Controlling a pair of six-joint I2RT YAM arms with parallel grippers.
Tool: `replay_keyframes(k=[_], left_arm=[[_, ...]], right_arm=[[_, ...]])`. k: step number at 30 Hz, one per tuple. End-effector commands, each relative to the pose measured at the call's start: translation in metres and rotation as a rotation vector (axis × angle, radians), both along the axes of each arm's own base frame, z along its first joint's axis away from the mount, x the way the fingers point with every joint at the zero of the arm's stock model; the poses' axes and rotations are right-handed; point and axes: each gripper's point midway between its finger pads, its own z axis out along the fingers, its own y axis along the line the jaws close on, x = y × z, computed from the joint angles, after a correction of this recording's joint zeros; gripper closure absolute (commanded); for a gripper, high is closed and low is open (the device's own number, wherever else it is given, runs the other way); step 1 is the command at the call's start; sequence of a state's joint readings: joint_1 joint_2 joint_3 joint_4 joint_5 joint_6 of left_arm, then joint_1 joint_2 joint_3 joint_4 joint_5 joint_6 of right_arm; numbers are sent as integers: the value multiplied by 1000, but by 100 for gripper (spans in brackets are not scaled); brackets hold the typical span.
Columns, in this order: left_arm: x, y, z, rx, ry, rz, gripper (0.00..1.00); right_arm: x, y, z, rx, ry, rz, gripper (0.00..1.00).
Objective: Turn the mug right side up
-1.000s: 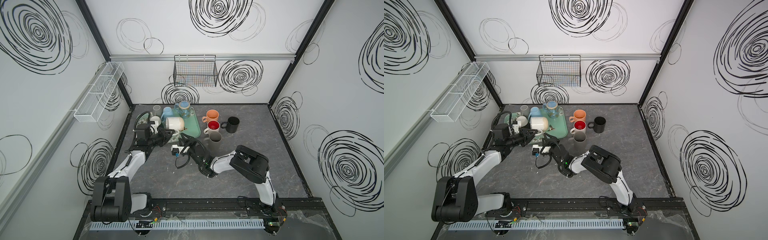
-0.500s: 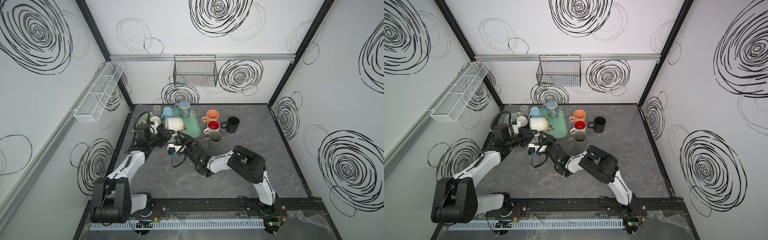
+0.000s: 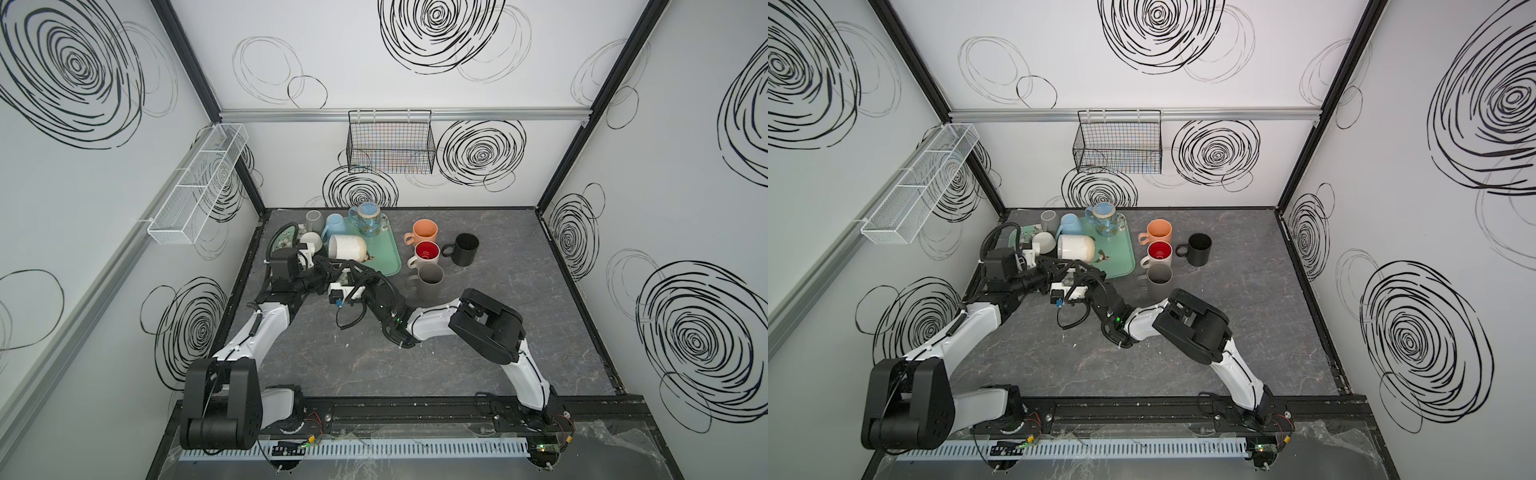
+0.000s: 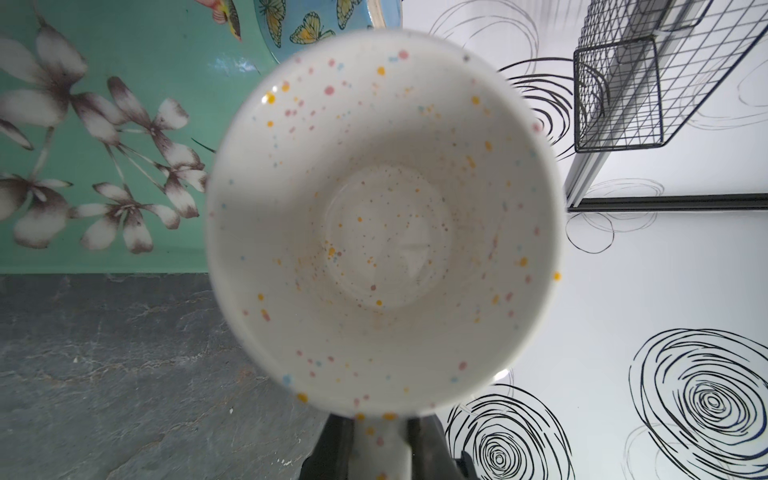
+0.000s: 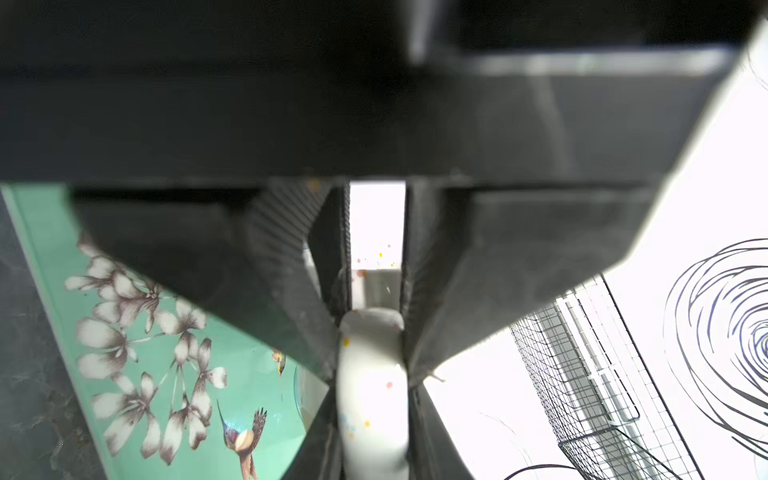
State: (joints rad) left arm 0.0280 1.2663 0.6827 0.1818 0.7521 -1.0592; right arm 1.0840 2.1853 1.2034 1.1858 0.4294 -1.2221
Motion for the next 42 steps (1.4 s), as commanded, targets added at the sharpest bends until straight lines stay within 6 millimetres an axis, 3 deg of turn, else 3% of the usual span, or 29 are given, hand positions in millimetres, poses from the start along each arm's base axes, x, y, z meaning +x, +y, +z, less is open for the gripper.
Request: replay_keyframes(k=[1,3,7,12,19,30,42], left_arm=[[-2,-14,66,-21,-252,-99,100],[-3,-15,66,-23,-250,-103,100],[-3,-15,65,-21,-249,-109,100],[-2,-10,63,-9,-264,-99,85],[1,-10,61,-25,-287,-107,78],[1,-6,36,-11,-245,-126,70],[7,-1,0,0,-166,-125,75]], right_arm=[[9,1,5,23,-1,-28,94],[11,1,6,25,-5,-41,100],[10,-1,13,36,-29,-45,100],[4,-3,26,51,-4,-3,100],[-4,-3,44,102,92,58,100],[5,5,25,30,171,63,100],[15,12,4,-13,338,135,100]])
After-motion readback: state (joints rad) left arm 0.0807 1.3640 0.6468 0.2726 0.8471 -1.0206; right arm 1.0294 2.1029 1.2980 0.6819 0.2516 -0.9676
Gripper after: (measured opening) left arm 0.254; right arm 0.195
